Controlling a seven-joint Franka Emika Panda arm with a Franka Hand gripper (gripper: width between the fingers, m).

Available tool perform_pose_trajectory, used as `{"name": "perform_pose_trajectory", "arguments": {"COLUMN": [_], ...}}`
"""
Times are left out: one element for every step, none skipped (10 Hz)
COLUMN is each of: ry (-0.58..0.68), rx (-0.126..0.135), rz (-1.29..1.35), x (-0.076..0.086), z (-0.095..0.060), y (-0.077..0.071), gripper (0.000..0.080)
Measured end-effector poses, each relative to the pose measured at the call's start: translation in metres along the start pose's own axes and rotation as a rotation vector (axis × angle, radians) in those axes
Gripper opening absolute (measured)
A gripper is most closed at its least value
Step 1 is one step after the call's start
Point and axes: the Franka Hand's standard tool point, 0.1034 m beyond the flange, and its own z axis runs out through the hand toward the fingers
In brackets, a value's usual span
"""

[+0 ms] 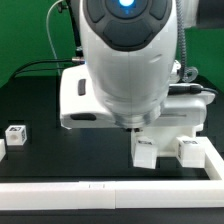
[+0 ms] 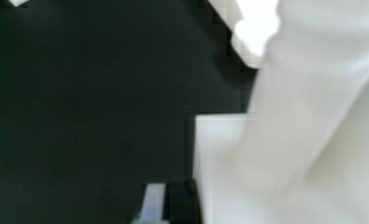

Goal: Assemble chair

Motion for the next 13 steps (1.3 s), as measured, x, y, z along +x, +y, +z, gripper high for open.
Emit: {"name": "perform_pose_trajectory", "arguments": {"ry": [-0.005, -0.001, 0.007, 0.011, 0.013, 0.022, 0.049, 0.057, 0.057, 0.057, 0.056, 0.056, 0.056], "rx": [-0.002, -0.005, -0.016, -0.019, -0.02, -0.023, -0.024, -0.024, -0.022, -0.022, -0.021, -0.021, -0.02], "rz": [0.0, -0.004, -0.013, -0.017, -0.017, -0.022, -0.036, -0.036, -0.035, -0.034, -0.034, -0.033, -0.033], "x": [0.003, 0.004, 0.004, 0.006, 0.009, 0.012, 0.018, 0.02, 0.02, 0.02, 0.02, 0.02, 0.02], "z": [0.005, 0.005, 0.004, 0.006, 0.008, 0.009, 0.008, 0.009, 0.009, 0.009, 0.009, 0.009, 0.009], "y": [-0.002, -0.006, -0.011, -0.014, -0.014, -0.015, -0.016, -0.017, -0.016, -0.015, -0.015, -0.014, -0.014], "gripper": [0.0031, 0.0031, 0.0031, 0.0031, 0.0031, 0.0031, 0.0031, 0.0031, 0.009, 0.0233, 0.0367, 0.0367, 0.0548]}}
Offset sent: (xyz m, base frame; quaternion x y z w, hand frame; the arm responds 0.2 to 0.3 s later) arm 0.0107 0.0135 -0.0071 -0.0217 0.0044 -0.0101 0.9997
